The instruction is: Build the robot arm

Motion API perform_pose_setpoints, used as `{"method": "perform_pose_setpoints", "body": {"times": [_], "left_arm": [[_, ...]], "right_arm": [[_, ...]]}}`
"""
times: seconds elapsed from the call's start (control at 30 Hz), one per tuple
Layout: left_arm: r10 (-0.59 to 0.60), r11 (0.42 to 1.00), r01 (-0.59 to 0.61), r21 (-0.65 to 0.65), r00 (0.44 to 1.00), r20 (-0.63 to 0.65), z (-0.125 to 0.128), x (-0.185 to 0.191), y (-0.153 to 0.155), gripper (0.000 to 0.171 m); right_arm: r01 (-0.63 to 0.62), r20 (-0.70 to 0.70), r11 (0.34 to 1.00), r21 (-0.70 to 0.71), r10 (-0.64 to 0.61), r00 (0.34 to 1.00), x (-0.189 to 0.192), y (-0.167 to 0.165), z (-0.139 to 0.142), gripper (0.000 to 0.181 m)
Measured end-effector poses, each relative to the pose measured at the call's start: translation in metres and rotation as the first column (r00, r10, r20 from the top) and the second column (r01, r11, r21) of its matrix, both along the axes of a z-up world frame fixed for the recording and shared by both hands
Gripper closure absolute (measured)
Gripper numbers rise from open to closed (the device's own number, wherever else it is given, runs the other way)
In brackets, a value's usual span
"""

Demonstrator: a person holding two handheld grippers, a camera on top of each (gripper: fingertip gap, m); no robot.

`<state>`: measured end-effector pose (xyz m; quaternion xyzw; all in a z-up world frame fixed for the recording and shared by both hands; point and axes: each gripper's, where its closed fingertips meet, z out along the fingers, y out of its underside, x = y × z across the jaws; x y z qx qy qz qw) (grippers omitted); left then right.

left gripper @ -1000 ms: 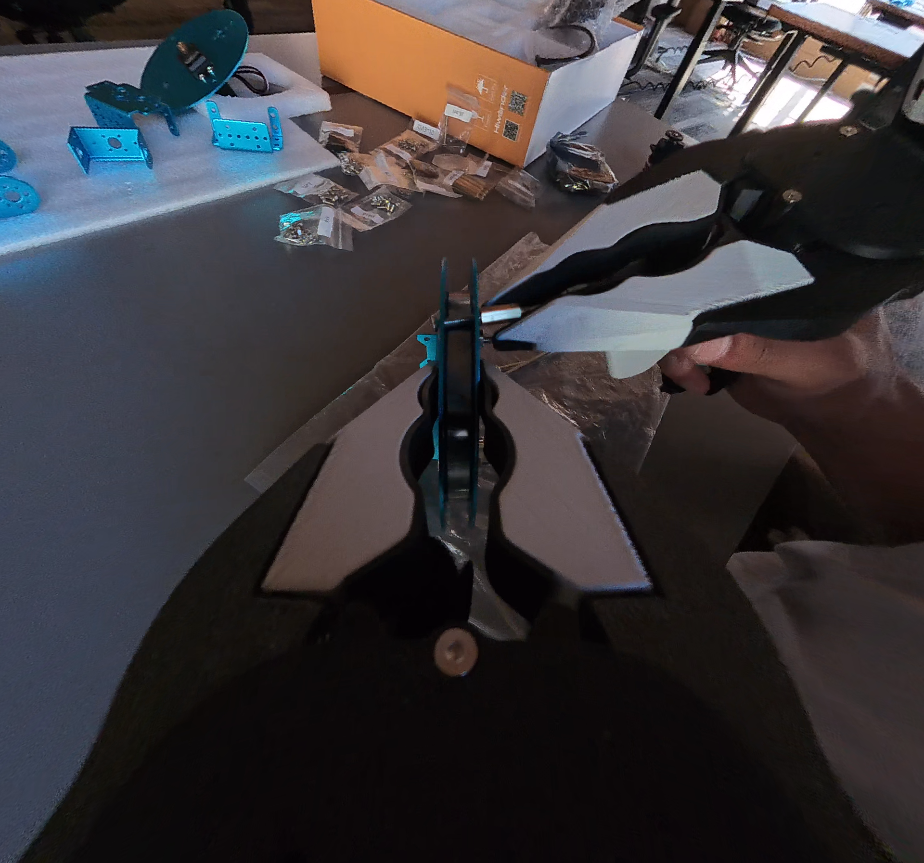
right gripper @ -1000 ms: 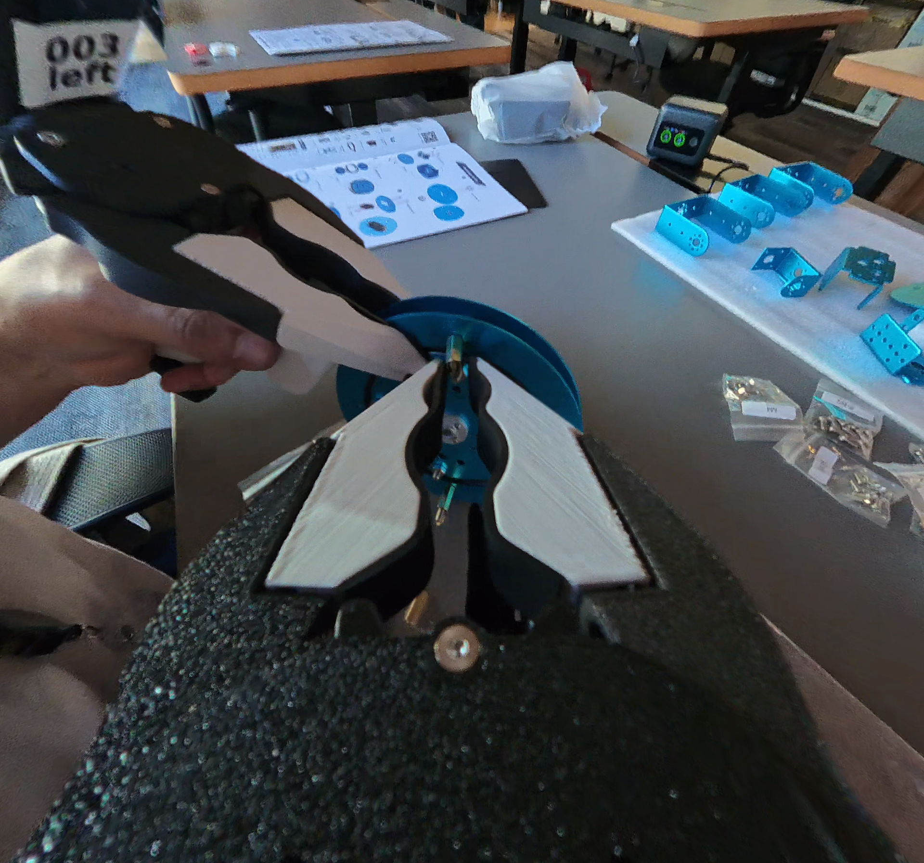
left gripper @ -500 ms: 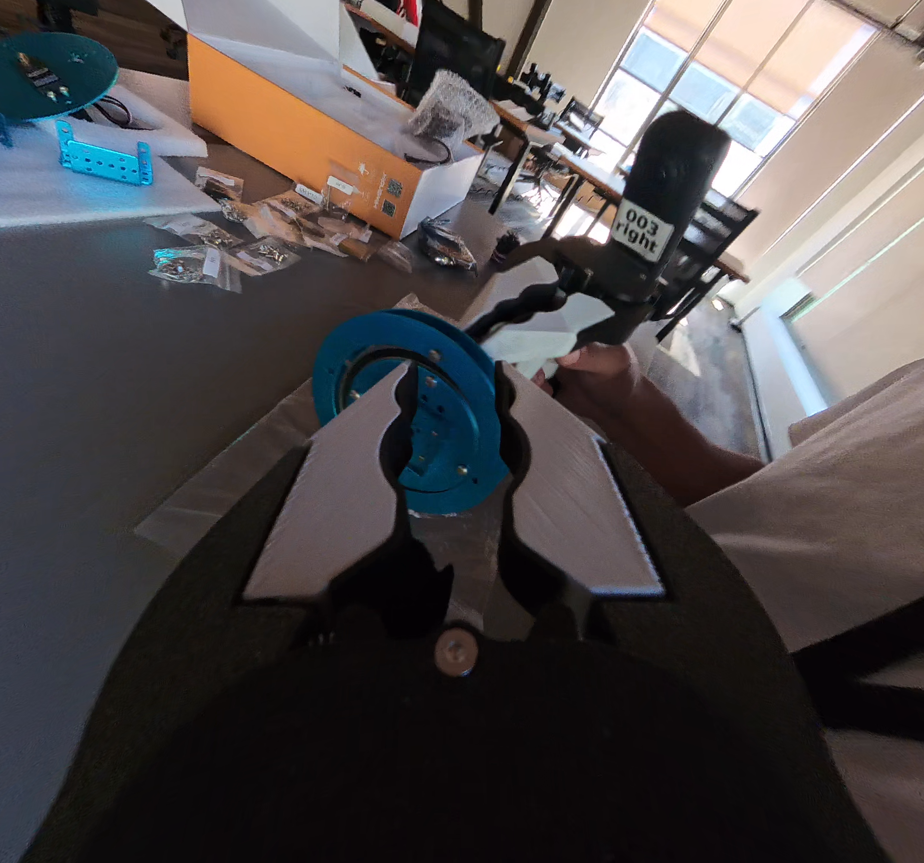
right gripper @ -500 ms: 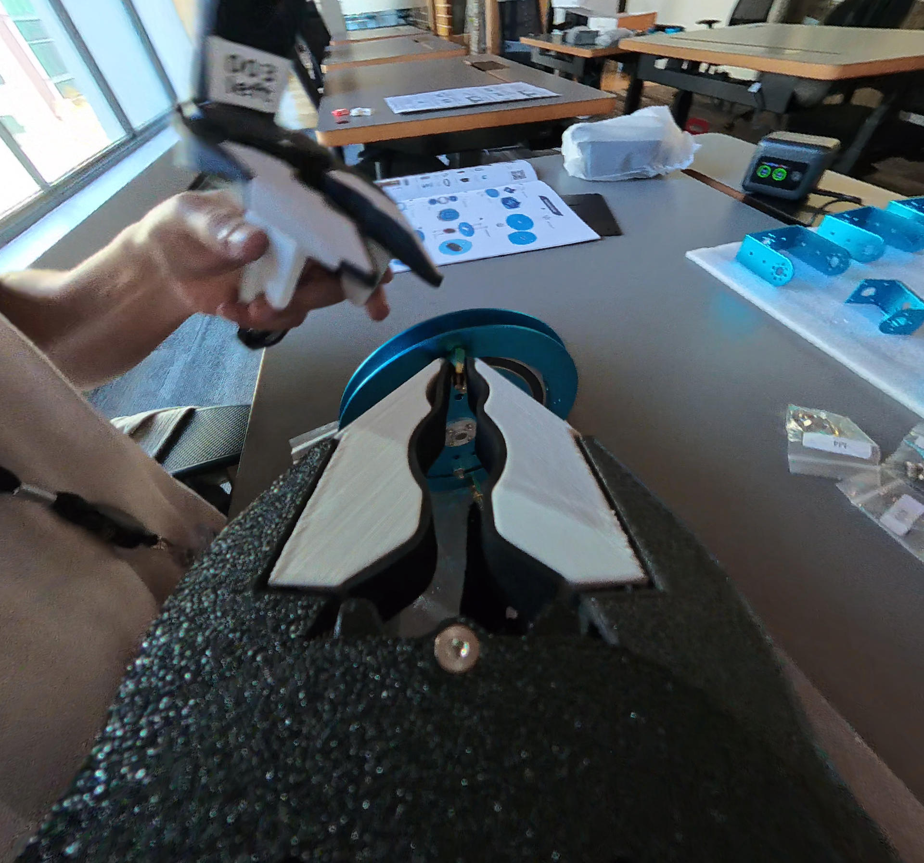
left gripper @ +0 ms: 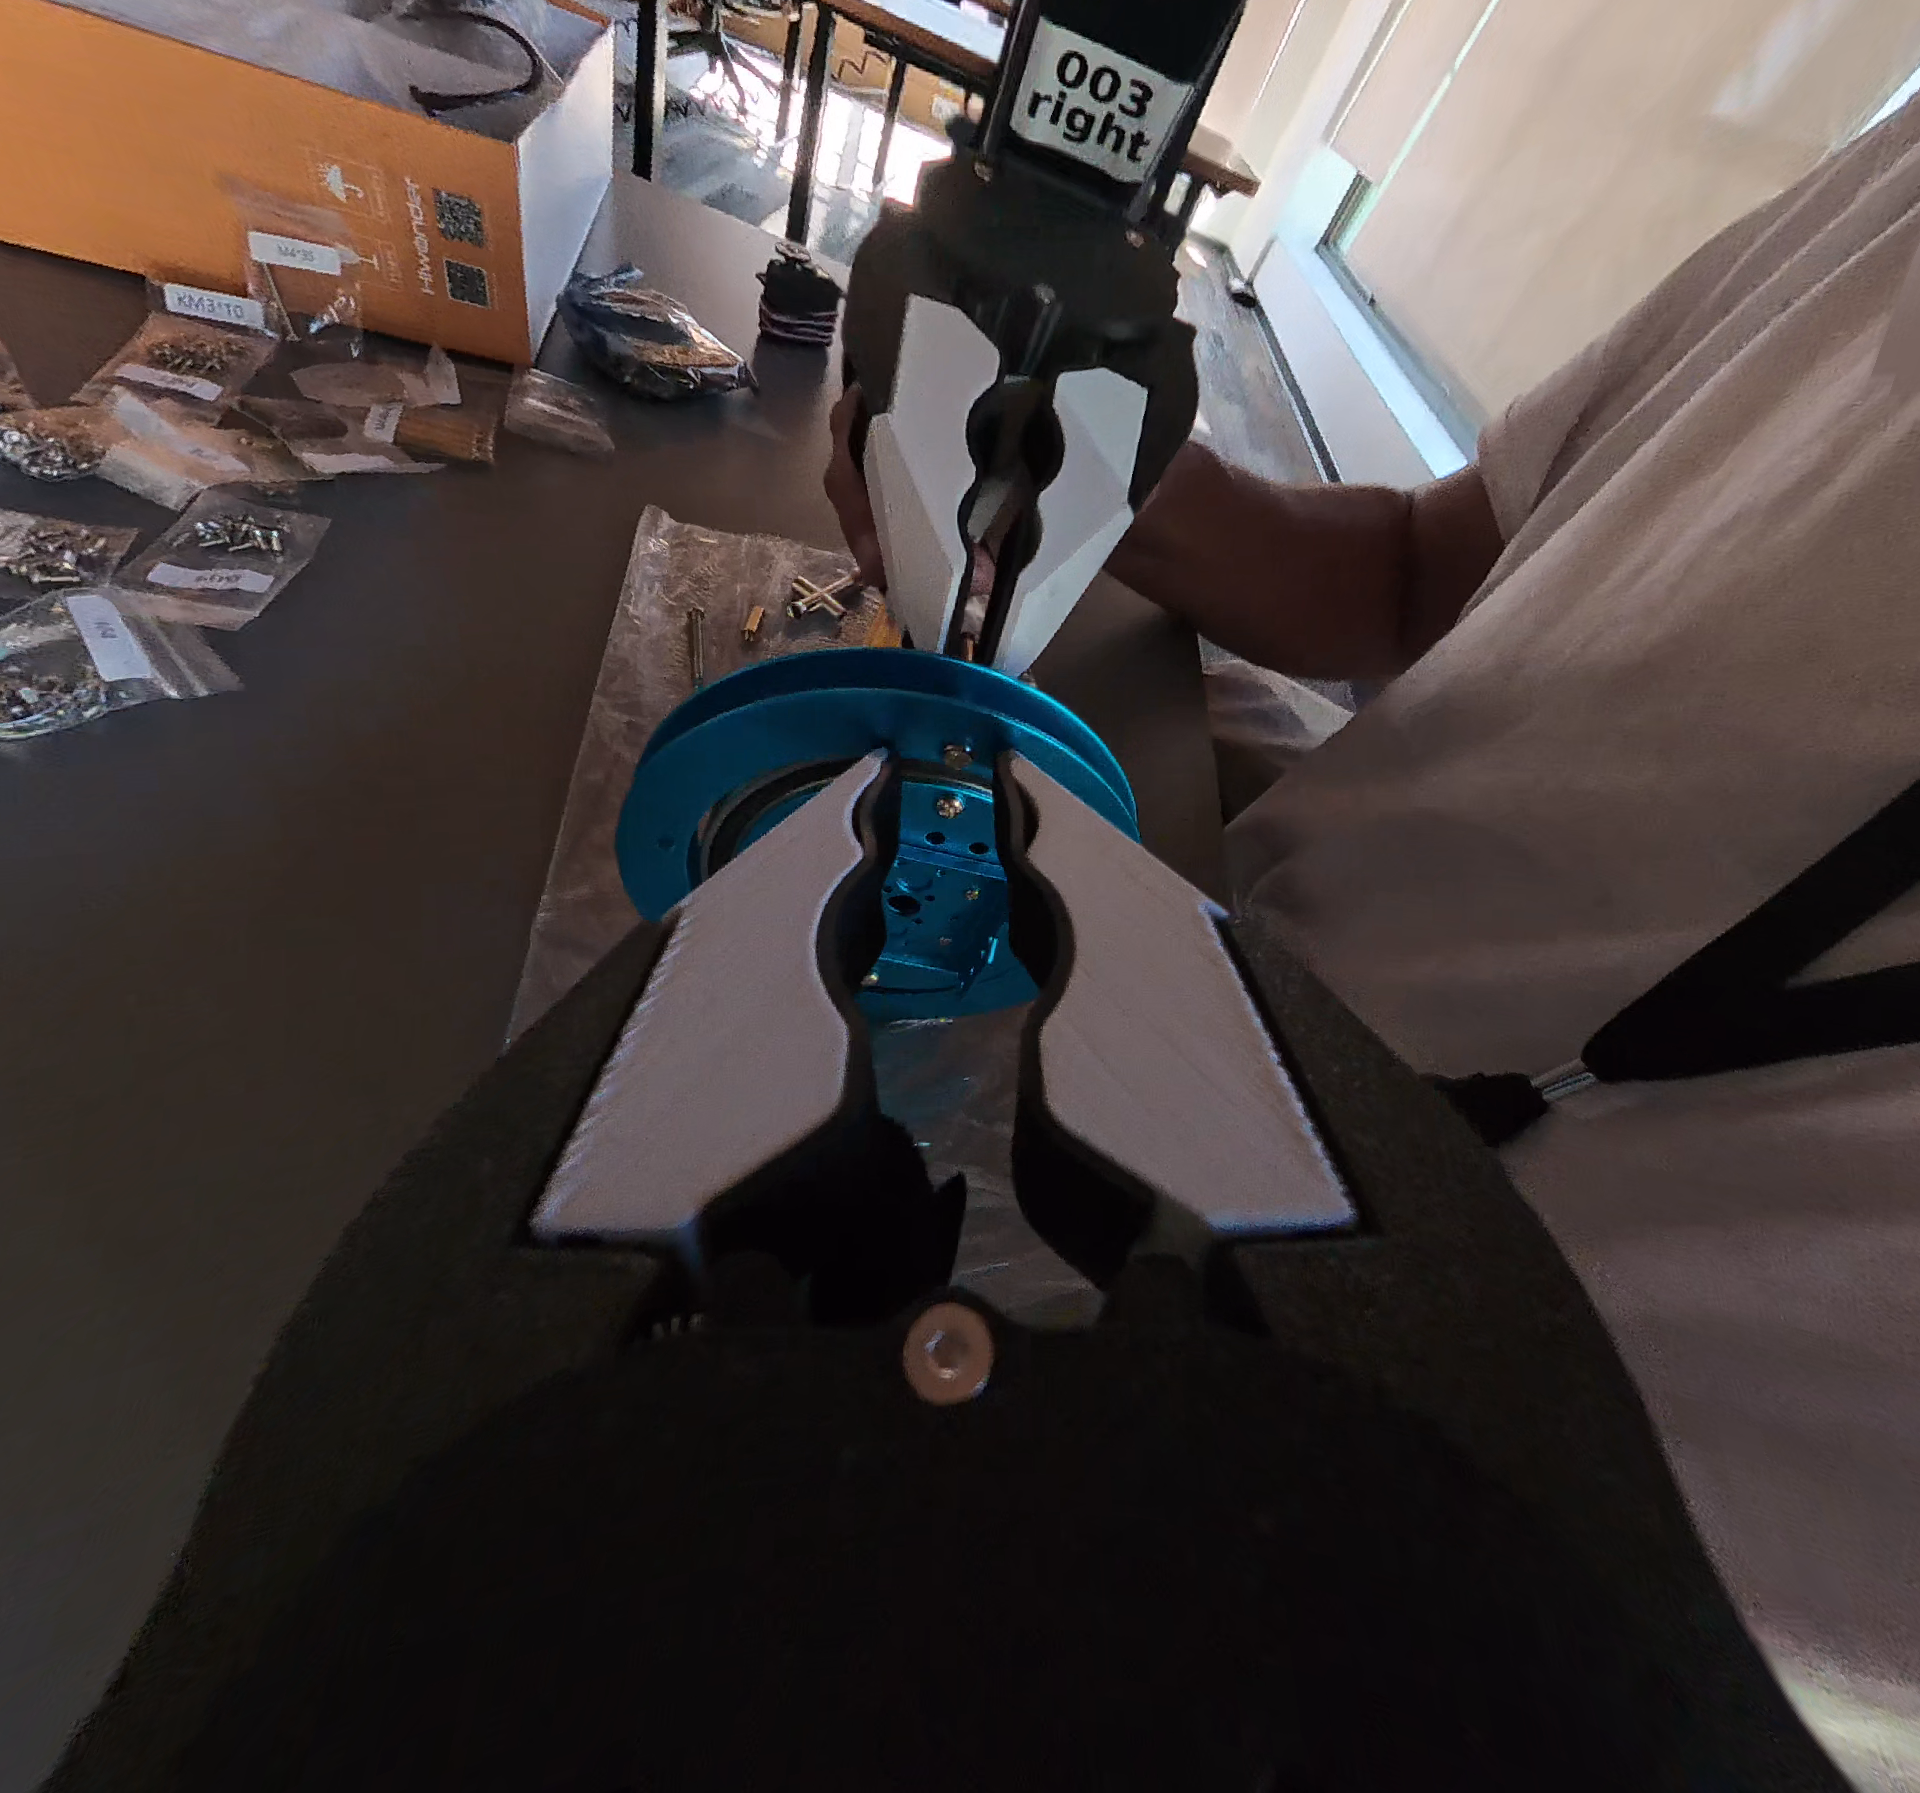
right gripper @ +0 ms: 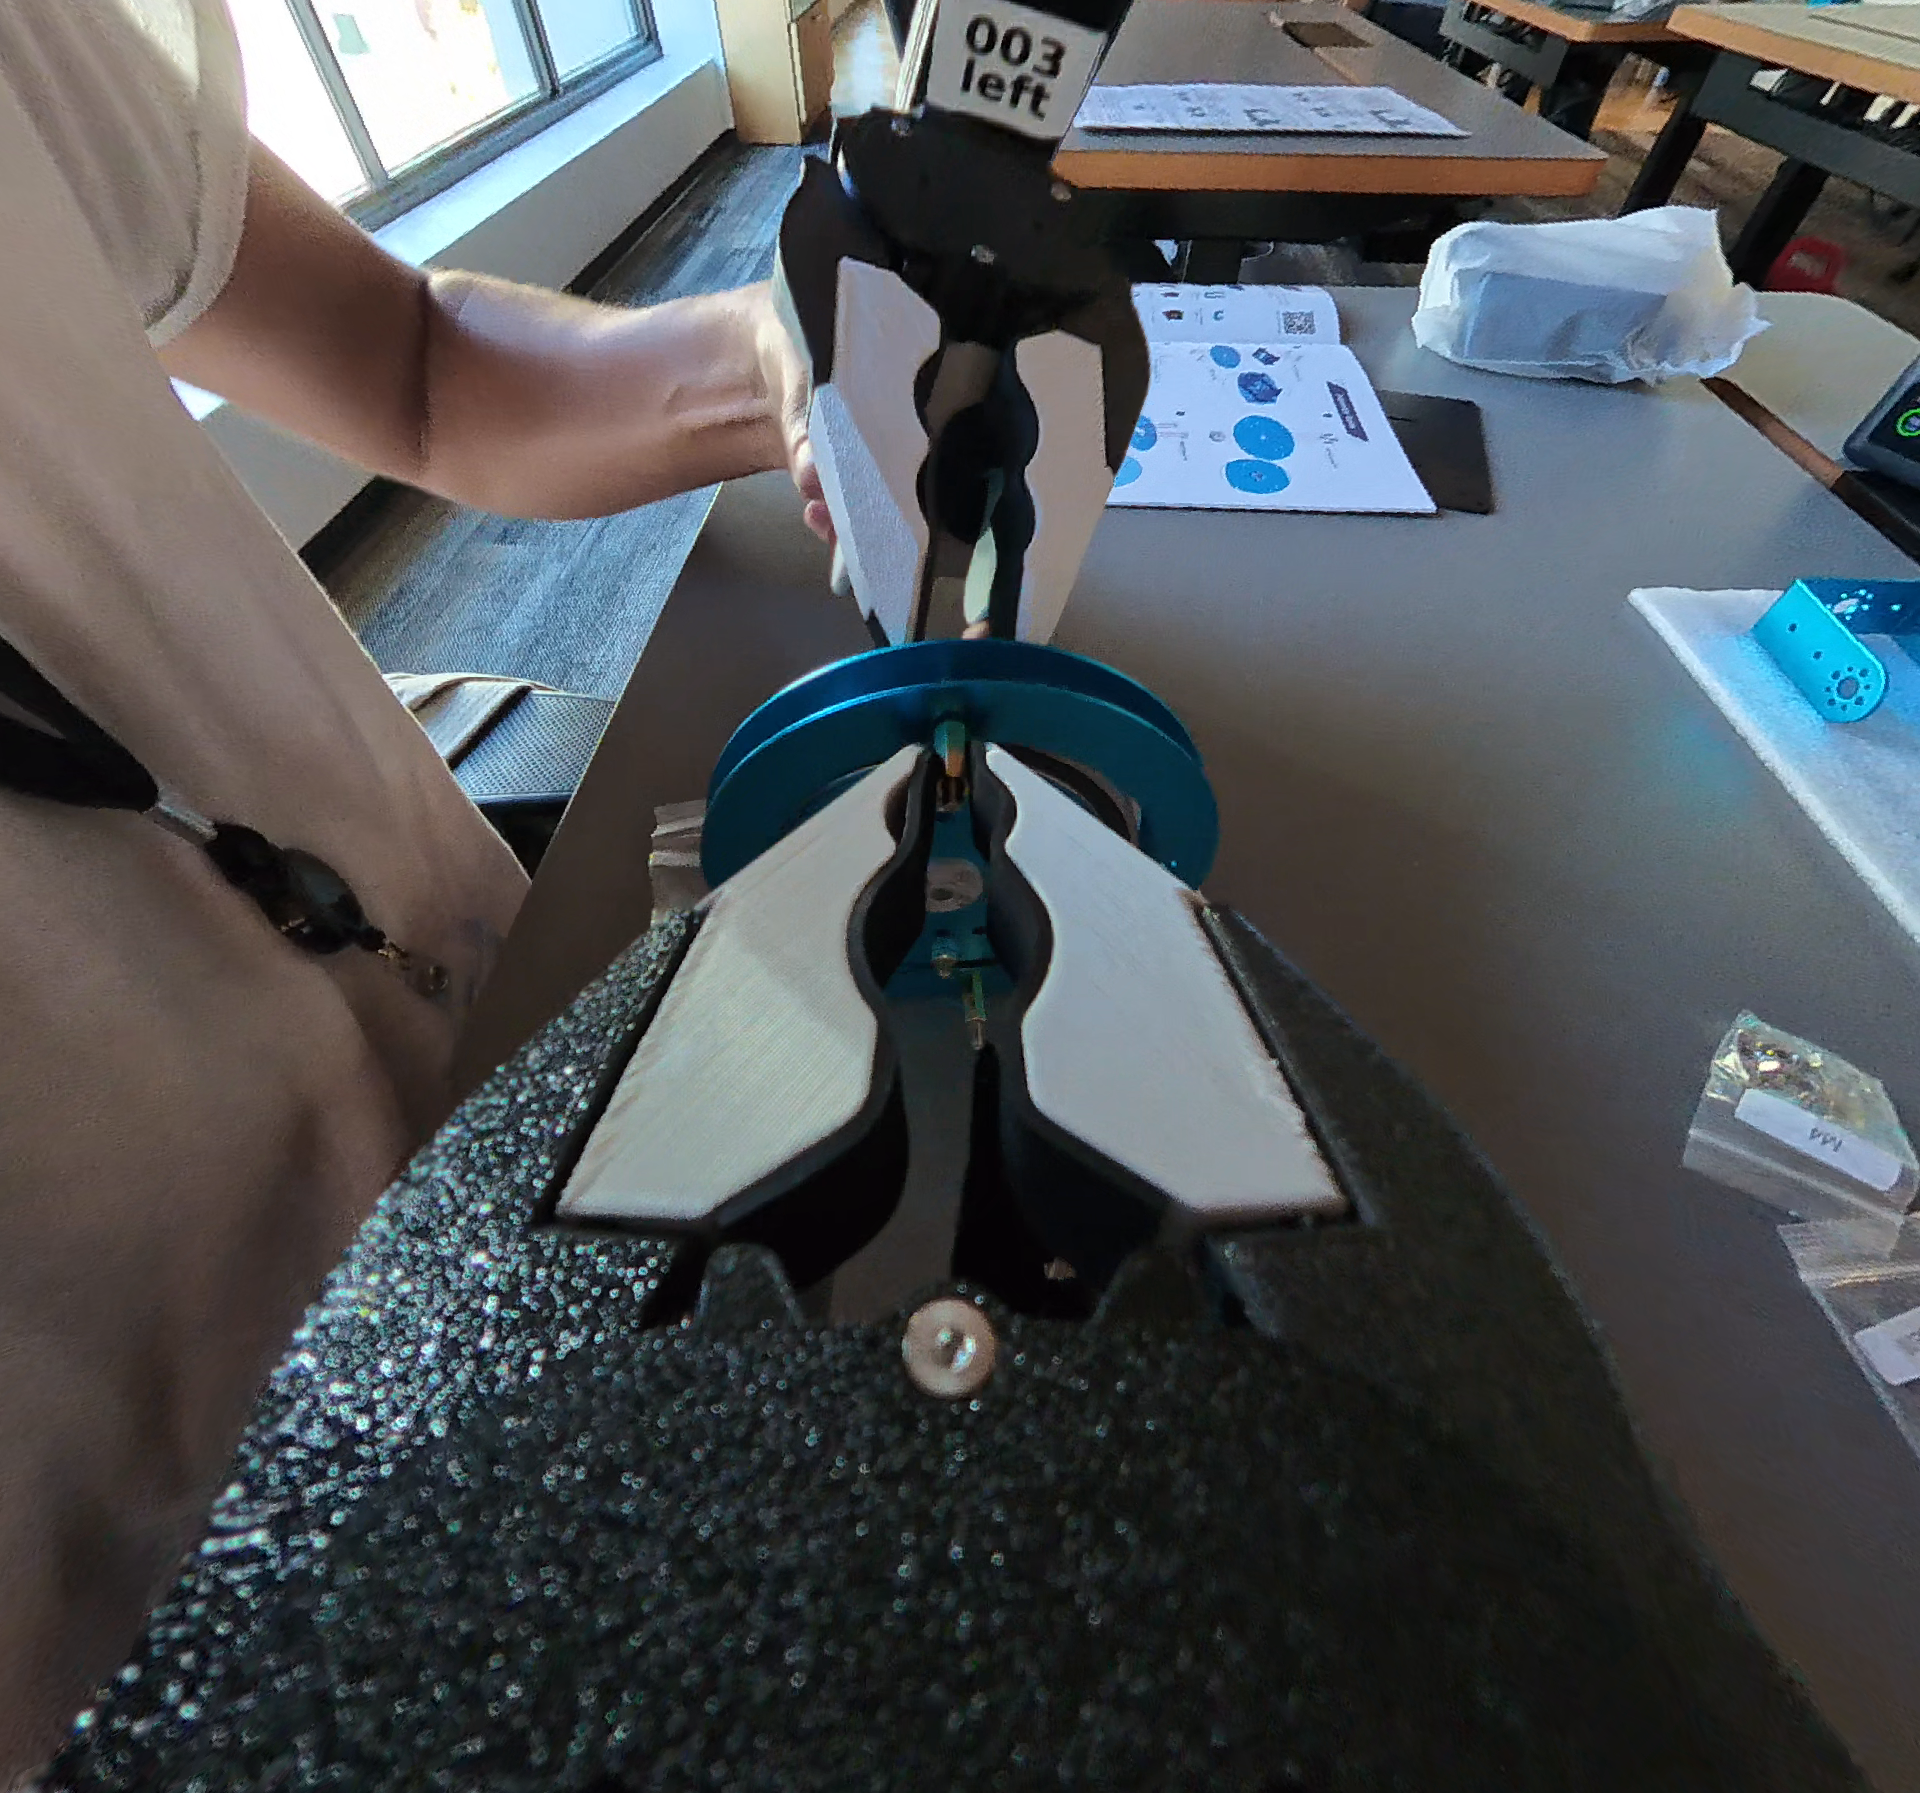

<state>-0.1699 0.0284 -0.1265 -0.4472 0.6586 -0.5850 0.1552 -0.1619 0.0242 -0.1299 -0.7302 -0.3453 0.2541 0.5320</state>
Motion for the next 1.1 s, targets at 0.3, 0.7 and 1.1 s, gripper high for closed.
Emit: {"method": "perform_pose_setpoints", "body": {"times": [0.3, 0.7, 1.1], "left_arm": [[-0.071, 0.997, 0.072, 0.029, 0.997, -0.036, 0.002, 0.0, 0.0, 0.168], [-0.016, 0.943, -0.004, 0.334, 0.998, 0.056, 0.0, 0.004, 0.002, 0.168], [-0.035, 0.962, 0.039, 0.271, 0.999, -0.02, 0.001, 0.005, -0.004, 0.168]], "right_arm": [[-0.044, 0.126, 0.994, 0.098, 0.031, 0.991, -0.002, 0.004, -0.001, 0.177], [0.008, -0.044, 0.986, -0.164, -0.015, 0.999, 0.006, 0.001, -0.005, 0.176], [0.004, 0.661, 0.987, 0.158, -0.109, 0.742, 0.008, -0.001, -0.009, 0.172]]}}
